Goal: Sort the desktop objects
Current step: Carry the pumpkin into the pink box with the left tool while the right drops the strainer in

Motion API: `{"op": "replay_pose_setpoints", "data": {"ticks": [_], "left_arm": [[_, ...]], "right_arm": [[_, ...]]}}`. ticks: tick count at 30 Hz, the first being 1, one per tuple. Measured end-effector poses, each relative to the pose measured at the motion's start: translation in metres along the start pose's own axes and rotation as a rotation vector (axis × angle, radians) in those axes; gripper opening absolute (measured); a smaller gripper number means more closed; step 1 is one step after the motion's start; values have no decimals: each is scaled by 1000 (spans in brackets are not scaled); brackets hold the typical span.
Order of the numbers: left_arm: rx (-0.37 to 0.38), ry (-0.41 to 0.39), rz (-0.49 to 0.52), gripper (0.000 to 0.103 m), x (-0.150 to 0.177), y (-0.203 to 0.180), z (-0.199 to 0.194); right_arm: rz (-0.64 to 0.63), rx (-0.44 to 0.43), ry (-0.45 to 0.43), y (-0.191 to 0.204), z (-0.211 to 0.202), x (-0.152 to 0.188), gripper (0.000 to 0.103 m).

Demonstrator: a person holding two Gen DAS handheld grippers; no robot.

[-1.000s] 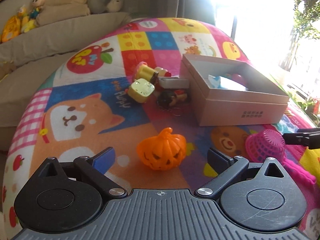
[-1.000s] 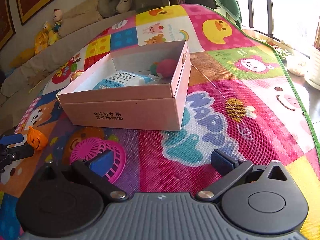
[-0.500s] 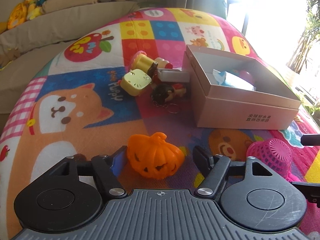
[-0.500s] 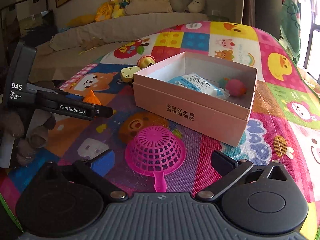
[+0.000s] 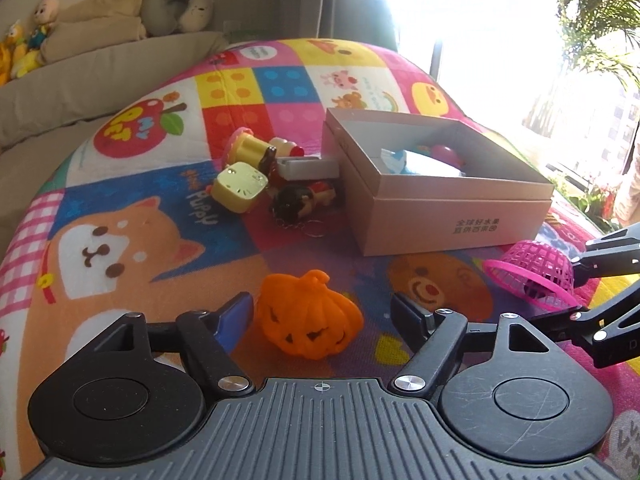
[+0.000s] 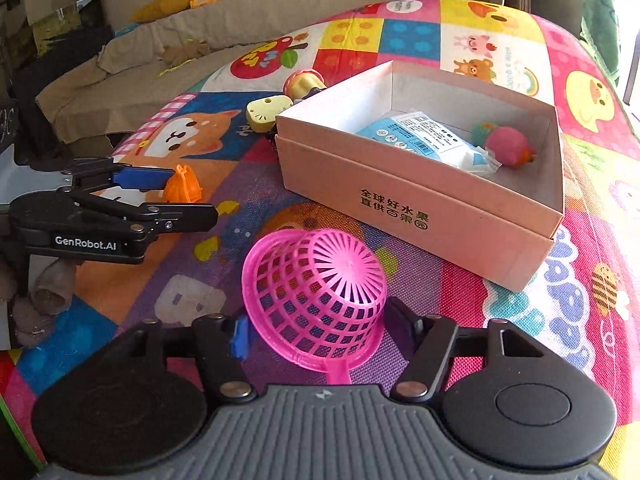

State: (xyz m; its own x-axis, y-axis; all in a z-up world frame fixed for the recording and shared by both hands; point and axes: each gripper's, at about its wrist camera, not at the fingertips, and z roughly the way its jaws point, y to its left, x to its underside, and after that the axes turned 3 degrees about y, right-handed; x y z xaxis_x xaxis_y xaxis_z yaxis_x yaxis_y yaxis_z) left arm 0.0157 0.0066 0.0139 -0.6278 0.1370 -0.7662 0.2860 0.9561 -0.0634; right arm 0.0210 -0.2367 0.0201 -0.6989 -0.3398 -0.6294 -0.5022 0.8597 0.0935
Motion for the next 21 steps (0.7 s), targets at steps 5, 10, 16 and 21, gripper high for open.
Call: {"op": "replay_pose_setpoints", "data": {"ticks": [5, 10, 16, 21], "left_arm": [[51, 29, -12, 87, 1, 8, 3], [46, 19, 21, 93, 6, 4, -9], [44, 26, 35, 95, 8, 4, -10], [3, 26, 10, 94, 2, 10, 1]], "right_arm": [[-52, 29, 3, 8, -9, 6, 61], [-60, 19, -53, 9, -24, 5, 84], [-59, 0, -24, 11, -5, 1, 87], [-67, 8, -10, 15, 5, 4, 86]]}}
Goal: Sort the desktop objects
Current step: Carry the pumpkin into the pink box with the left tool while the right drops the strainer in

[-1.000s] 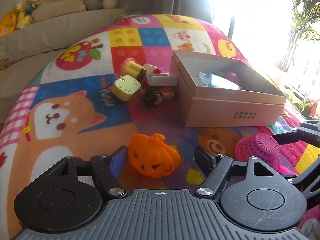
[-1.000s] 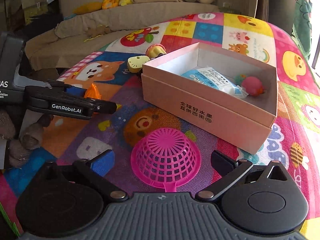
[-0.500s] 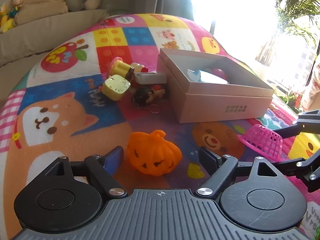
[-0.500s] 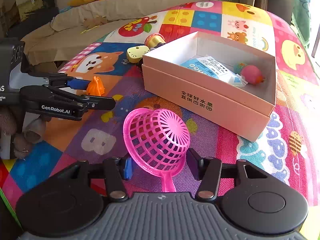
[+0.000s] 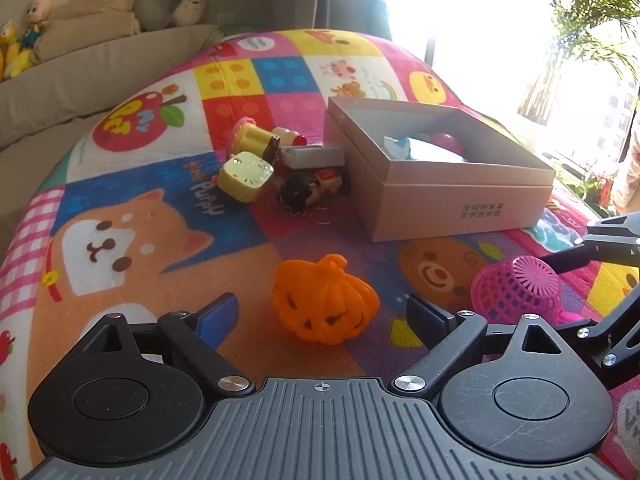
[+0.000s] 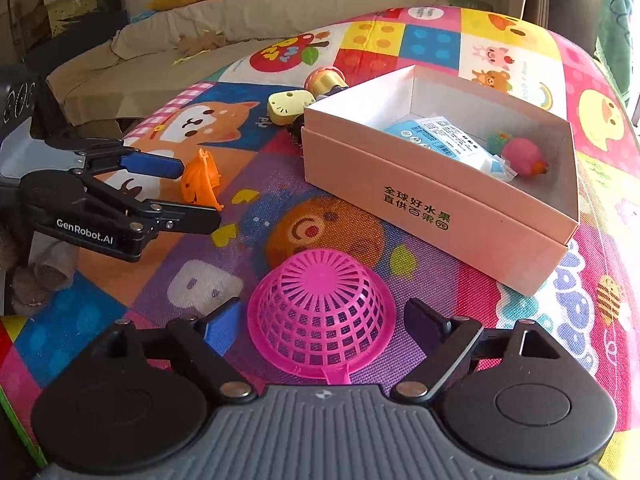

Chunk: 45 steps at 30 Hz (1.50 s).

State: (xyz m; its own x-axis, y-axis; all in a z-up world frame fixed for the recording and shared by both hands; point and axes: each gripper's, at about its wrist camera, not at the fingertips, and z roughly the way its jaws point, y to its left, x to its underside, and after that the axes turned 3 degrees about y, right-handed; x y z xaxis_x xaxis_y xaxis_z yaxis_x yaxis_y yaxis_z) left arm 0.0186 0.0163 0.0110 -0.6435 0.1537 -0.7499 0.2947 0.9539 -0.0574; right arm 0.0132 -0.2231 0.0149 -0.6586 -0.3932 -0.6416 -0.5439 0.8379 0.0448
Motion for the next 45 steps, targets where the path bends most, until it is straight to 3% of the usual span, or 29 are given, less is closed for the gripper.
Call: {"op": "replay_pose_setpoints", "data": {"ticks": [3, 7, 14, 16, 21, 25, 29, 32, 36, 39, 45], "left_arm": [[12, 9, -9, 87, -2, 1, 6], [3, 16, 7, 64, -1, -4, 7], [1, -17, 21, 62, -5, -17, -15], [38, -75, 39, 62, -21, -25, -33], [50, -259, 127, 62, -81, -56, -58], [92, -277, 134, 62, -120, -82, -28], [181, -211, 105, 62, -148, -111, 25], [156, -160, 116, 71, -149, -120, 49], [70, -186, 102, 95, -121, -97, 41], [21, -181, 87, 96, -97, -74, 34], [39, -124, 5, 97, -58, -38, 18]], "right_arm": [[8, -1, -8, -1, -3, 1, 78], [5, 0, -11, -3, -7, 4, 75], [13, 10, -41, -2, -29, 9, 74], [-7, 46, -102, -1, -52, 3, 74], [33, 205, -398, -18, -144, -49, 74], [127, 265, -511, -52, -170, -91, 74], [233, 245, -498, -89, -160, -121, 74], [280, 263, -465, -106, -141, -133, 74], [345, 253, -395, -128, -114, -136, 74], [373, 239, -367, -137, -92, -140, 74], [489, 190, -268, -146, -34, -147, 74]]}}
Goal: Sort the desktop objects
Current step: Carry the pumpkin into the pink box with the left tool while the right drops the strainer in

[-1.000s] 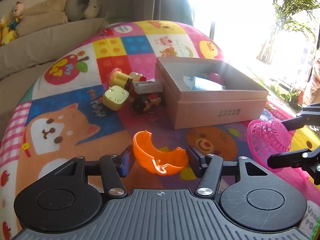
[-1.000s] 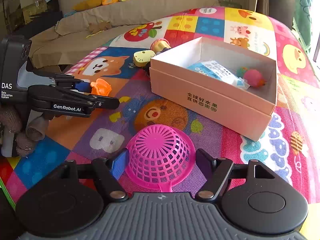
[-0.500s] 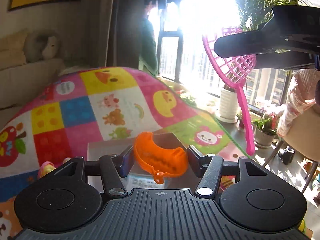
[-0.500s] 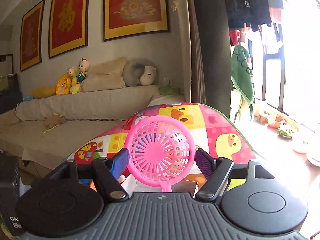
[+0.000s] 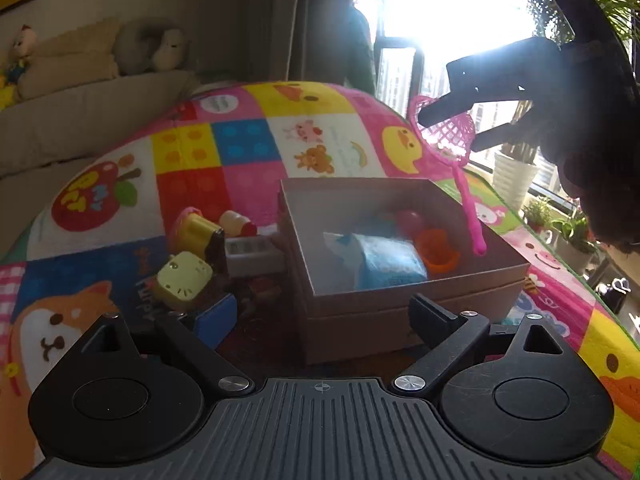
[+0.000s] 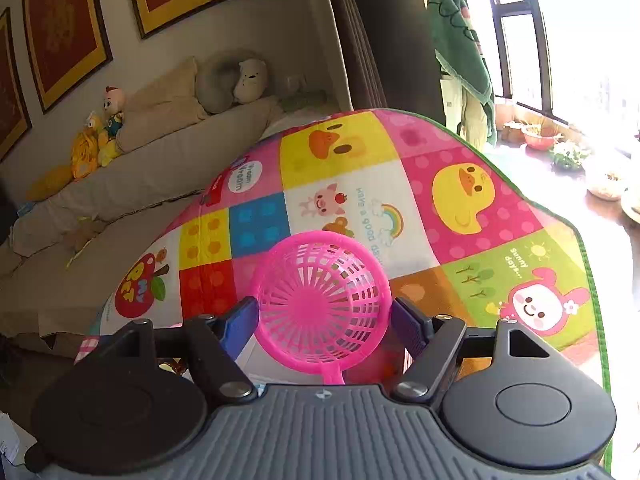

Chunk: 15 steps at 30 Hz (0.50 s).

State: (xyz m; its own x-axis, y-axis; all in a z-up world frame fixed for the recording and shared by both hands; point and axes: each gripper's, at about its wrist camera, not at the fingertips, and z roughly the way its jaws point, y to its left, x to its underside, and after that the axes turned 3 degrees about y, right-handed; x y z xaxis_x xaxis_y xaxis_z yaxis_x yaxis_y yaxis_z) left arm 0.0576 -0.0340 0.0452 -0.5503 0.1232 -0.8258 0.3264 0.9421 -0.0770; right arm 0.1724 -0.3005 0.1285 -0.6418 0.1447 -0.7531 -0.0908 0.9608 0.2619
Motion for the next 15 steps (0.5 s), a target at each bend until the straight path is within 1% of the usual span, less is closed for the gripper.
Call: {"op": "replay_pose_setpoints", "data": {"ticks": [3, 5, 7, 9, 11, 13, 15], "left_arm": [[-19, 7, -50, 99, 15, 15, -13], [-55, 12, -76, 100, 23, 26, -17], [-86, 20, -108, 100, 30, 37, -20], [-105, 23, -153, 101, 36, 48, -22], [-121, 20, -196, 101, 40, 55, -22], [-134, 16, -226, 101, 44, 60, -20], [-146, 21, -246, 101, 47, 63, -18]], "right_arm": [[35, 43, 44, -3, 26, 8, 74], [42, 49, 109, -7, 41, 14, 76], [43, 61, 169, -9, 48, 20, 78], [20, 93, 158, -8, 43, 22, 78], [-5, 122, 115, -5, 31, 18, 83], [-20, 126, 91, 1, 23, 12, 85], [-56, 118, 82, 15, 19, 7, 86]]}}
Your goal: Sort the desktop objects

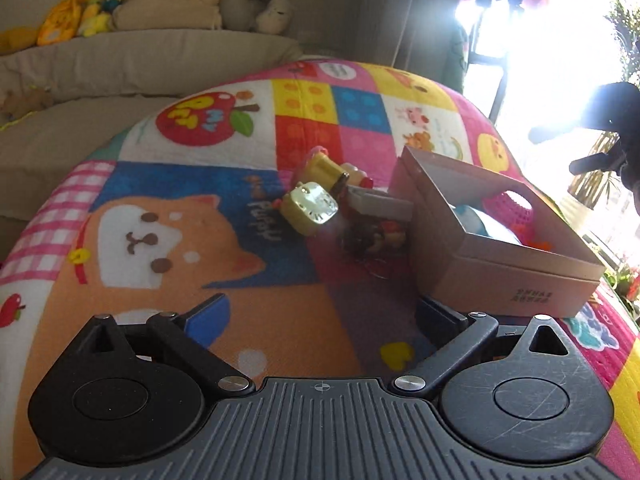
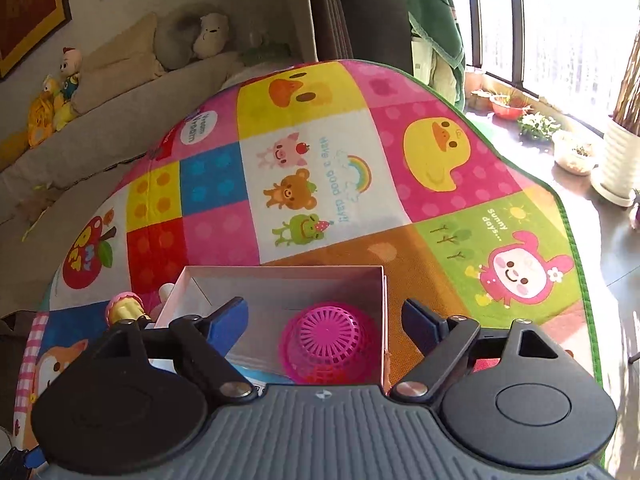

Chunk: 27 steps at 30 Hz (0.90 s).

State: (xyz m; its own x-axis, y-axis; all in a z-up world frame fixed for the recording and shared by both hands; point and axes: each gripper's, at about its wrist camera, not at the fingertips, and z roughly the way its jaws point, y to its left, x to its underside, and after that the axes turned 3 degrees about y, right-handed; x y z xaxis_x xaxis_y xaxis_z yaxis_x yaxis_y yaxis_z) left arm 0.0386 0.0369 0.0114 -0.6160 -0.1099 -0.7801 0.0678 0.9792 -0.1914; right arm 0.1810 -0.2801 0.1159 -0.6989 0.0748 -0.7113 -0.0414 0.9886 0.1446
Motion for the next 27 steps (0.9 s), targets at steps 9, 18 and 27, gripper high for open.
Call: {"op": "replay_pose_setpoints", "data": {"ticks": [9, 18, 27], "left_arm": [[12, 1, -66, 102, 2, 11, -2], [5, 52, -69, 102, 4, 14, -1], [17, 60, -18, 103, 6, 9, -4]], "right_arm": [[-213, -170, 163, 137, 59, -19, 56], [-261, 47, 272, 198, 185, -35, 48], [-301, -28, 390, 206, 188, -21, 34]]}}
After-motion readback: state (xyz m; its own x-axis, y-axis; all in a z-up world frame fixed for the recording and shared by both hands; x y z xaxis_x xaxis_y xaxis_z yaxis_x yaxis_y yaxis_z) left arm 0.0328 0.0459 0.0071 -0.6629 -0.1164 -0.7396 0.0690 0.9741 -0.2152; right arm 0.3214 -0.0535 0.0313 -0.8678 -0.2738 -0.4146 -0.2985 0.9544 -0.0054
